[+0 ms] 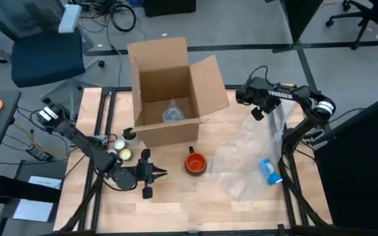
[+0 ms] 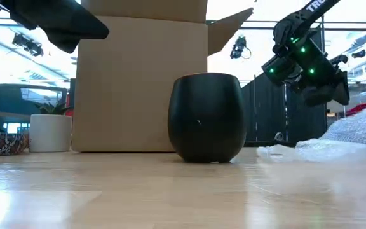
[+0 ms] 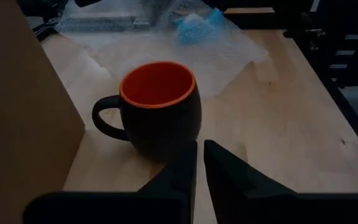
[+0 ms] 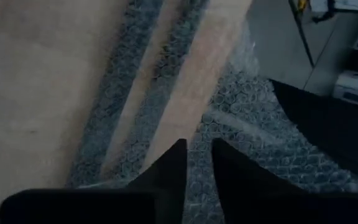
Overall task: Wrap mug
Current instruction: Prepare the bubble wrap
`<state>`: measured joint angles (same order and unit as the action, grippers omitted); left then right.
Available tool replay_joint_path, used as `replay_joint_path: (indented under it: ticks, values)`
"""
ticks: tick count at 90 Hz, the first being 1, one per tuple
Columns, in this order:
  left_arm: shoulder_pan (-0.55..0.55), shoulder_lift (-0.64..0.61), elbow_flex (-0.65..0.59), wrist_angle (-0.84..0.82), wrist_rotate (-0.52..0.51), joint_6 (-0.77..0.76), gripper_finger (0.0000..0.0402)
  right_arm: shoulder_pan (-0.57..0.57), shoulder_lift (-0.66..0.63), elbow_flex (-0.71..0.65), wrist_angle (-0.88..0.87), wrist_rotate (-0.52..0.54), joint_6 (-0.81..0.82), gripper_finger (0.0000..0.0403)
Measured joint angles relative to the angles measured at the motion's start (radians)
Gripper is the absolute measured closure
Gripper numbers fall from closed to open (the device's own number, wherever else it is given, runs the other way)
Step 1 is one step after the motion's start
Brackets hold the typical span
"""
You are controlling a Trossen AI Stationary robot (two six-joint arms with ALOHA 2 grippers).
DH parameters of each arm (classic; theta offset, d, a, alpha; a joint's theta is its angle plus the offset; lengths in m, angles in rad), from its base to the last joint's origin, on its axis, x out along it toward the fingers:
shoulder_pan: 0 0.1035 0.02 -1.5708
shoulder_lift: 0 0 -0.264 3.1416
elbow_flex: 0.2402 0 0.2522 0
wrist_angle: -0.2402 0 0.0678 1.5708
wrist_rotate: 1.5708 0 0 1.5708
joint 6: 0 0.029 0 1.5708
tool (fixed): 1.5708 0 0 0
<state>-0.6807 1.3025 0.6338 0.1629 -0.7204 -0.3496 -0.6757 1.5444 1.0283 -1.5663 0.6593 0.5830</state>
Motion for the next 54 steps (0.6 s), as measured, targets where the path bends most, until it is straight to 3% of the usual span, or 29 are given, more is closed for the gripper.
replay_joint_path:
  ticks: [6, 21, 54]
  values:
    - [0.000, 0.000, 0.000, 0.000, 0.000, 0.001, 0.0385, 0.024, -0.001, 0.000, 0.024, -0.036, -0.008, 0.0310]
    - [0.000, 0.000, 0.000, 0.000, 0.000, 0.001, 0.0385, 0.110, -0.001, -0.017, 0.185, -0.327, -0.104, 0.0278]
    - [0.000, 0.000, 0.000, 0.001, 0.000, -0.001, 0.0385, 0.186, 0.002, -0.147, 0.343, -0.499, -0.066, 0.0288]
